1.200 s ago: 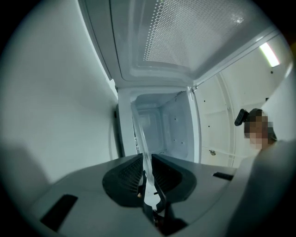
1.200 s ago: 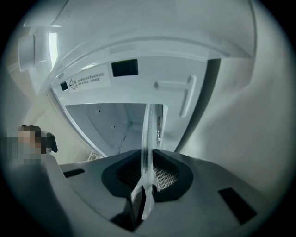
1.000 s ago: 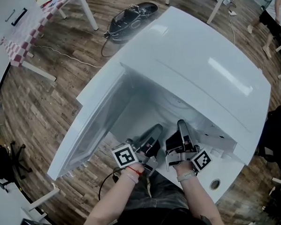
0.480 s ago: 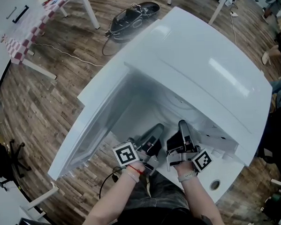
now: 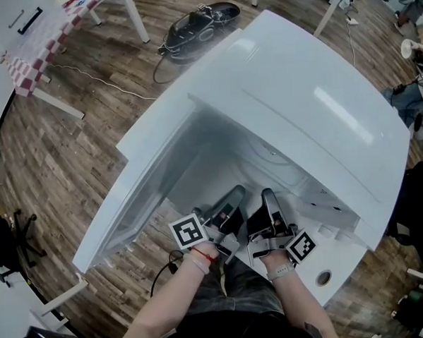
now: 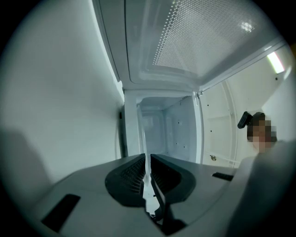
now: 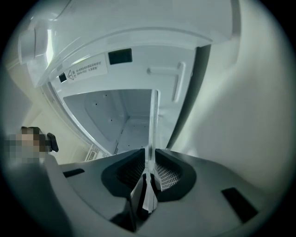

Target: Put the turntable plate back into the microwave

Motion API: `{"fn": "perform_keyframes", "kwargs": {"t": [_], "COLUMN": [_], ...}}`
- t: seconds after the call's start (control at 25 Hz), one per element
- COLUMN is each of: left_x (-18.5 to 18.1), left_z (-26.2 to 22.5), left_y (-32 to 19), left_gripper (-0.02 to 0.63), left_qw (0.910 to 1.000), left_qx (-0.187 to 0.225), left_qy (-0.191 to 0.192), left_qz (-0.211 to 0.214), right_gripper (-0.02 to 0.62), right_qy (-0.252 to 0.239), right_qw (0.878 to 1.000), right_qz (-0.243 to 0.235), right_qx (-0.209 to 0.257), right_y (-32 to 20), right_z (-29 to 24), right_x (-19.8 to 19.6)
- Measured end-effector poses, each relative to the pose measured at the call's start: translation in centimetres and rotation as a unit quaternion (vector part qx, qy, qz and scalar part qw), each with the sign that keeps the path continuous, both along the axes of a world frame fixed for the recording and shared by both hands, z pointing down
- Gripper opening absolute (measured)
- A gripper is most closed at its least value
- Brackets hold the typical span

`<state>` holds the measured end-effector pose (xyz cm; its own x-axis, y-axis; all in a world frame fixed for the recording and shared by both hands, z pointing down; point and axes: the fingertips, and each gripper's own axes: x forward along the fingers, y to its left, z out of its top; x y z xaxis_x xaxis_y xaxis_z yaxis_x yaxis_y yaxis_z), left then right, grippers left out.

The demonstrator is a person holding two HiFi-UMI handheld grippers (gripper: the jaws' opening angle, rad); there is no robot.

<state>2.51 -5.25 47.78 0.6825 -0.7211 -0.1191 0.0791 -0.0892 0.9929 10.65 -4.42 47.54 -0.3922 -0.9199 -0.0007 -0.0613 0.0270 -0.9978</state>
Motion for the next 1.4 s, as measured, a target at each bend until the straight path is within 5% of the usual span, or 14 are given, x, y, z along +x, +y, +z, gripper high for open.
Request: {"fn": "perform_keyframes", "kwargs": {"t": [0.76, 1.12, 1.4], "left_x": [-0.1, -0.3, -0.5], "left_z": [0.0, 0.0, -0.1], "left_y": [-0.1, -0.5, -0.6], "left_gripper": [0.046, 0.046, 0.046], "left_qw": [1.0, 1.0, 1.0], "left_qx": [0.006, 0.007, 0.007], "left_qy": [-0.003, -0.003, -0.002], "left_qz": [0.005, 0.0, -0.002], "right_gripper": [0.054, 0.054, 0.052], "right_qy": [-0.014, -0.005, -0.004], "right_qw": [0.999, 1.0, 0.999], "right_qz": [0.03, -0.009, 0.025], "right_qx": [-0.021, -0.027, -0.027], "right_y": [-2.1, -1.9, -2.4], "right_z": [0.5, 0.5, 0.3], "right_x": [0.3, -1.1, 0.5]}}
